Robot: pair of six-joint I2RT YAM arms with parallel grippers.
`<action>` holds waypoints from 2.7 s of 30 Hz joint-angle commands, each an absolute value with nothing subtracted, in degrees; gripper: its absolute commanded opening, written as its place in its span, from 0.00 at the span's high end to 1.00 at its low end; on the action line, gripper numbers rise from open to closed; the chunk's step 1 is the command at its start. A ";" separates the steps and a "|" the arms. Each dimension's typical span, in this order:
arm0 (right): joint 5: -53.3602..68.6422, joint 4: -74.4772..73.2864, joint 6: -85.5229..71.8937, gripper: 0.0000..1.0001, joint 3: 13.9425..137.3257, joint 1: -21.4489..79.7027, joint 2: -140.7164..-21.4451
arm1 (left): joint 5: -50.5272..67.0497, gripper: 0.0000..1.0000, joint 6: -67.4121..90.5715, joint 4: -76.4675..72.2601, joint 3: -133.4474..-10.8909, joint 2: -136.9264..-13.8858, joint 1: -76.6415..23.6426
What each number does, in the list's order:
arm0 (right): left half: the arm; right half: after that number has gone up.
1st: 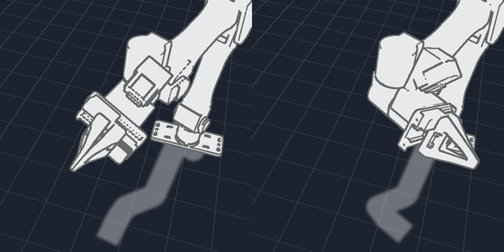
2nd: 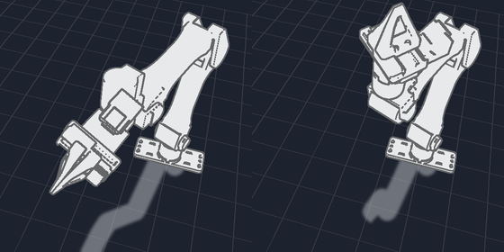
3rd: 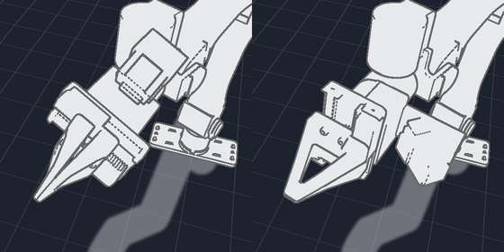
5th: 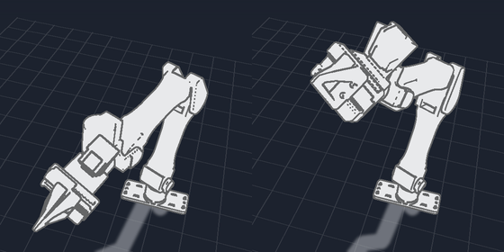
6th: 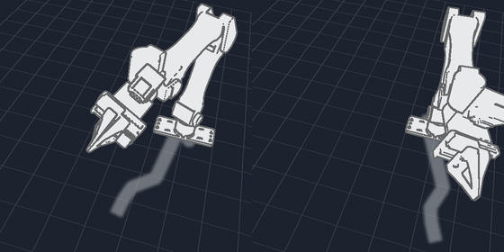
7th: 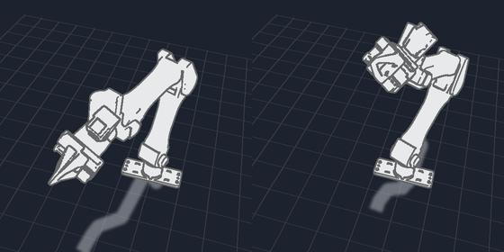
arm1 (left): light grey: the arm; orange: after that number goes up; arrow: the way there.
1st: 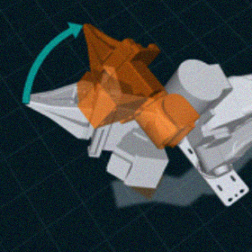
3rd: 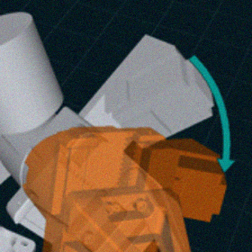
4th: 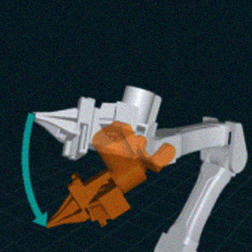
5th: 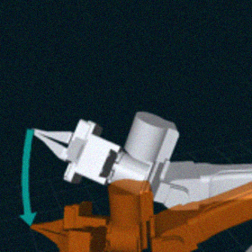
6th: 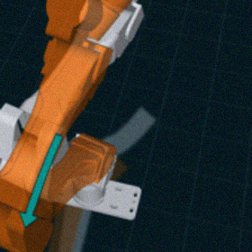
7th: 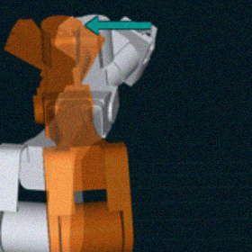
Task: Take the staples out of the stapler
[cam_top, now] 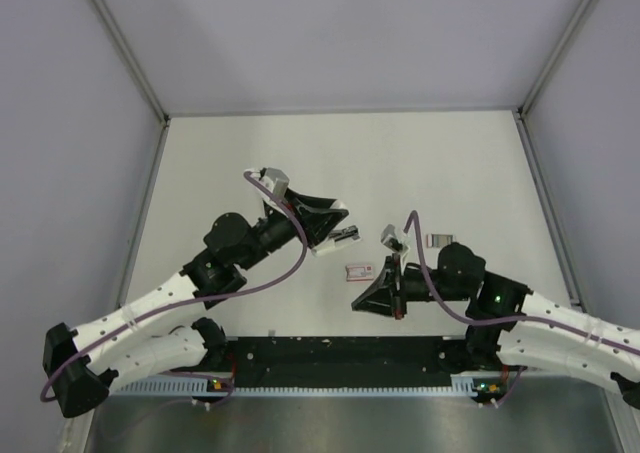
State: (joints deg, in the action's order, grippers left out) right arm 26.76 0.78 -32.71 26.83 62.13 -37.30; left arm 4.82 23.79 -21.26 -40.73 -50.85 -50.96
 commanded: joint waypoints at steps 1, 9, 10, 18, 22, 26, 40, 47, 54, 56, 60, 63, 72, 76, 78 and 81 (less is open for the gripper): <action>15.76 -10.27 -25.41 1.00 36.72 62.67 -38.49 | 4.75 1.00 22.24 -20.84 -41.84 -49.31 -50.71; -4.81 -18.10 -20.92 1.00 47.36 62.67 -46.66 | 3.00 1.00 22.50 -14.60 -40.34 -49.57 -50.71; -6.92 -18.11 -20.48 1.00 48.07 62.58 -47.97 | 1.86 1.00 23.20 -13.55 -40.25 -49.83 -50.71; -7.40 -12.32 -18.63 0.97 49.66 55.03 -55.36 | -6.85 1.00 26.54 -1.07 -45.17 -56.24 -50.54; -5.10 -7.66 -17.84 1.00 49.31 52.74 -58.18 | -6.77 1.00 28.21 1.93 -46.58 -59.06 -49.31; -2.47 -2.13 -18.10 1.00 48.43 52.21 -61.34 | -5.10 1.00 30.32 2.72 -47.02 -60.73 -47.20; 3.95 11.51 -22.06 1.00 44.39 51.94 -70.40 | -3.43 1.00 32.08 1.50 -47.55 -61.09 -44.12; 5.71 12.92 -23.03 1.00 43.77 51.86 -71.81 | -4.04 1.00 32.26 1.23 -47.46 -60.38 -43.95; 6.68 13.09 -23.99 1.00 42.37 52.03 -72.60 | -5.01 1.00 33.13 -1.67 -46.67 -59.94 -43.42; 6.77 13.62 -24.17 1.00 41.84 51.94 -72.42 | -4.92 1.00 33.31 -2.19 -46.67 -60.20 -43.24; 6.86 13.45 -24.35 1.00 41.22 51.94 -72.33 | -5.27 1.00 33.66 -2.55 -47.02 -60.64 -43.15; 7.47 13.45 -24.61 1.00 40.52 52.03 -72.25 | -6.59 1.00 33.66 -3.07 -46.93 -60.47 -42.89; 9.22 14.50 -26.19 1.00 40.25 53.79 -72.33 | -10.02 1.00 32.87 -5.62 -46.67 -61.35 -42.89; 10.63 15.47 -26.89 1.00 40.95 54.84 -73.30 | -10.81 1.00 33.13 -6.68 -46.67 -62.49 -42.89; 11.07 15.73 -26.90 1.00 41.57 55.46 -74.09 | -10.90 1.00 33.40 -7.12 -46.67 -63.01 -42.80; 11.86 16.52 -27.42 1.00 42.01 55.99 -75.23 | -11.34 1.00 33.84 -7.73 -46.32 -63.54 -42.80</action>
